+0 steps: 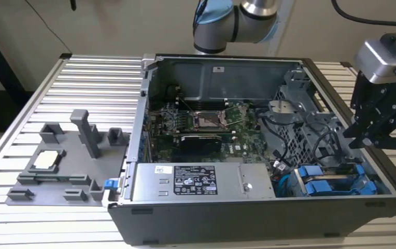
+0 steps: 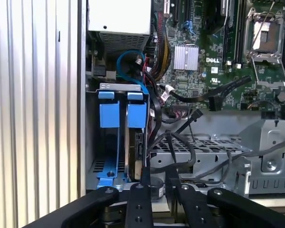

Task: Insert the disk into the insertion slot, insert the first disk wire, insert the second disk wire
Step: 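Insert the first disk wire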

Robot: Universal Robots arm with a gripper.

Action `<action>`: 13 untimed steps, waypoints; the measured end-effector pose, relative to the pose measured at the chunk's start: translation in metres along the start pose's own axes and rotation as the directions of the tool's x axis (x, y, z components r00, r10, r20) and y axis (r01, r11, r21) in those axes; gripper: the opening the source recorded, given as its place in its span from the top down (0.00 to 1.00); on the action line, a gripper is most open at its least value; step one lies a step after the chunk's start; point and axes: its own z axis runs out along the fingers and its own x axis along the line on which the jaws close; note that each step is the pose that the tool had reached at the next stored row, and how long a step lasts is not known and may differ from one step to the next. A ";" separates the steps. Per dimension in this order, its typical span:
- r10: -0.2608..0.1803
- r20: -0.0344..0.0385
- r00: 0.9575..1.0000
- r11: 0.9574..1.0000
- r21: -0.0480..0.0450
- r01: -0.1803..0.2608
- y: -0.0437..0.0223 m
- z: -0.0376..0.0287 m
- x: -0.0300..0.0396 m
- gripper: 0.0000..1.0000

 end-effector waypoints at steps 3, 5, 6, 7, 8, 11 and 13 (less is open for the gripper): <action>0.000 0.052 0.999 1.000 0.002 0.000 0.0002 0.0000 0.0001 0.73; -0.002 0.080 0.997 1.000 0.006 0.001 0.0008 -0.0001 0.0000 0.73; -0.003 0.087 0.996 1.000 0.009 0.003 0.0008 0.0000 0.0000 0.73; -0.004 0.087 0.996 1.000 0.010 0.003 0.0007 0.0000 0.0000 0.73; -0.004 0.087 0.996 1.000 0.010 0.003 0.0008 0.0000 0.0000 0.73; -0.004 0.087 0.996 1.000 0.011 0.003 0.0012 0.0001 -0.0003 0.73; -0.005 0.087 0.996 1.000 0.015 0.004 0.0025 0.0006 -0.0019 0.73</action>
